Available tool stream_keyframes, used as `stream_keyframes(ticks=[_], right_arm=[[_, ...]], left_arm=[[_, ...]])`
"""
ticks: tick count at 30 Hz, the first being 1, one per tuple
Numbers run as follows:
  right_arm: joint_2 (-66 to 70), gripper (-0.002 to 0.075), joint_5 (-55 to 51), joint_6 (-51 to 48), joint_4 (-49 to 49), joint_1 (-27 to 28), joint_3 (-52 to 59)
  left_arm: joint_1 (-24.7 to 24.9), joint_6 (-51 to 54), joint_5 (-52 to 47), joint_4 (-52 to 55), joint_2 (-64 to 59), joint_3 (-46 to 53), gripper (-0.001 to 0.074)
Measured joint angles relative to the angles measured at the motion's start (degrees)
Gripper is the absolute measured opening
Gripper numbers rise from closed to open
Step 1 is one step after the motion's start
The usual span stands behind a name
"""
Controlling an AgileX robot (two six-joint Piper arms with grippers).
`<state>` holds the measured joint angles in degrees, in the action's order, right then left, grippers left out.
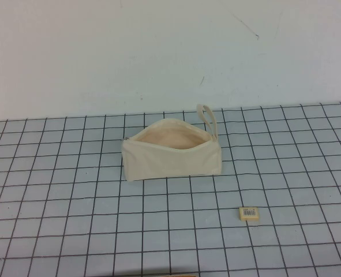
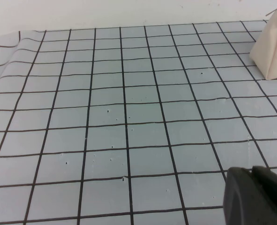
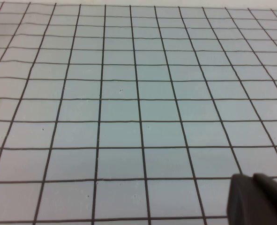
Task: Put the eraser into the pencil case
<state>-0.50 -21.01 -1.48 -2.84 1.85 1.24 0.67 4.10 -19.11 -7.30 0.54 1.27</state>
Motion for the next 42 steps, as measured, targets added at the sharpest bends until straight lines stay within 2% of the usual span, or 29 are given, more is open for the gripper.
stream_keyframes(ticks=[36,39,42], right_arm=[[0.0,-0.0001,0.54,0.0,0.0,0.0,0.0],[0.0,-0.0001,3.91,0.0,0.0,0.0,0.35],[0.0,-0.0001,13.64,0.0,0.0,0.0,0.39]], left_arm=[[0.0,0.0,0.0,0.0,0.0,0.0,-0.0002],[0.0,0.0,0.0,0.0,0.0,0.0,-0.0003],[0.0,0.0,0.0,0.0,0.0,0.0,-0.0002]])
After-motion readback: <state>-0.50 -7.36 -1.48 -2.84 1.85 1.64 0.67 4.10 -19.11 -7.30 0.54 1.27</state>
